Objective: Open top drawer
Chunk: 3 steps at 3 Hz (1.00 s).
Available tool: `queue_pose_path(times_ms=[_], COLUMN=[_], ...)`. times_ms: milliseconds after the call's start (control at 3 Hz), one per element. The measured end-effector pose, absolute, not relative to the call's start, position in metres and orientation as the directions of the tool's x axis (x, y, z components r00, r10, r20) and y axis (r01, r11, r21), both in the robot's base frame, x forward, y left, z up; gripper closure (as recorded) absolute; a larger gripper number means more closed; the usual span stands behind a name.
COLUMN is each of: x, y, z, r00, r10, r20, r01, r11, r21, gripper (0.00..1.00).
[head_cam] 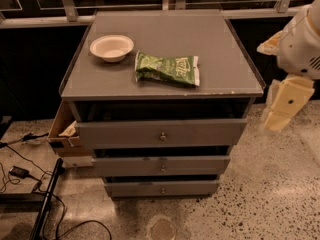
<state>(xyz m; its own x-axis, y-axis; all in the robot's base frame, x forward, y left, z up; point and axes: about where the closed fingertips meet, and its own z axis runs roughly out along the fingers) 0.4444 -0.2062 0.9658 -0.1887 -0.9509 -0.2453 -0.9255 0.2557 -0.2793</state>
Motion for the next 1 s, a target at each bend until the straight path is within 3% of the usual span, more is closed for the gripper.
queue_pose_path(times_ms=[1000], x=[0.480], y=[-0.172], z=[0.841], r00=[-0.151], r10=[-0.941], r20=[-0.302], r01=[-0.946], r11=[0.227], r21=[-0.233], gripper=[0.00])
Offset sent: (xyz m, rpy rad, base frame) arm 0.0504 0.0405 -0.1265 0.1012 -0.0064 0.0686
